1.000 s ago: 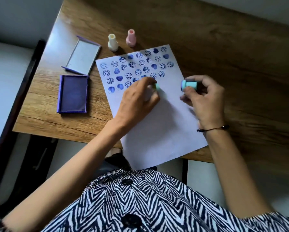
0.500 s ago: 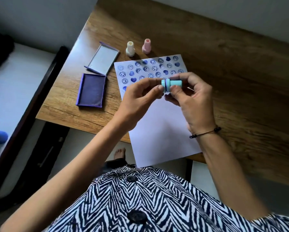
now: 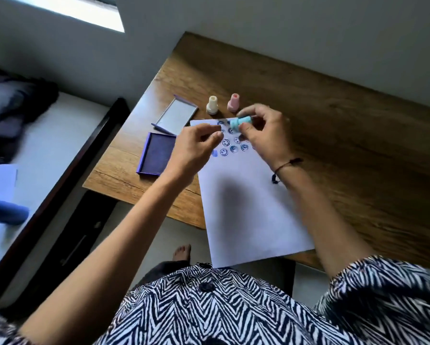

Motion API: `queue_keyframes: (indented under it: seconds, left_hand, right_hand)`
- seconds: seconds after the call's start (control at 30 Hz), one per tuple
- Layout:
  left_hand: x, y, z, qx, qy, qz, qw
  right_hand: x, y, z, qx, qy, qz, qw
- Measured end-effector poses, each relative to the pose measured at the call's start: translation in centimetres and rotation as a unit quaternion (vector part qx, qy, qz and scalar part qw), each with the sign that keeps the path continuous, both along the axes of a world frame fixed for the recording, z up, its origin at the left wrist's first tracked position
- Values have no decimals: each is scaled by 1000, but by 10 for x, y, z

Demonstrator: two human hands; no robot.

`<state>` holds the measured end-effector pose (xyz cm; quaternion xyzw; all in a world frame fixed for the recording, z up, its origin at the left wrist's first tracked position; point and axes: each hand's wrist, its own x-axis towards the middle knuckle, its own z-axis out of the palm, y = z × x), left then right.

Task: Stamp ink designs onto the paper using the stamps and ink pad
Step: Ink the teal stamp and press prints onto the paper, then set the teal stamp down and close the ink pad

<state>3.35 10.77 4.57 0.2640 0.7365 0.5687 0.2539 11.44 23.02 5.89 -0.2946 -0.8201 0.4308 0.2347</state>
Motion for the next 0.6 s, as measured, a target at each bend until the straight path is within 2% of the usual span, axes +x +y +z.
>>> queue_keyframes:
  seconds: [0.1, 0.2, 0.27, 0.43, 0.53, 0.6]
  left_hand:
    - [-19, 0, -1, -45, 44, 44, 997]
    - [-32, -2, -1, -87, 133, 81, 984]
    - [-42, 1, -3, -121, 202, 84, 968]
    - [-72, 16, -10, -280, 345, 38, 895]
    - [-91, 25, -13, -346, 333, -1, 877]
    - [-100, 29, -18, -372, 326, -22, 869]
  right_hand:
    - [-34, 43, -5, 119, -83, -41, 989]
    - [-56, 68, -11, 222, -211, -47, 951]
    - [-64, 72, -14, 258, -265, -29, 929]
    - [-66, 76, -18, 240, -298, -10, 924]
    - [-59, 76, -8, 225, -301, -23, 926]
    - [-53, 73, 1, 230, -269, -45, 934]
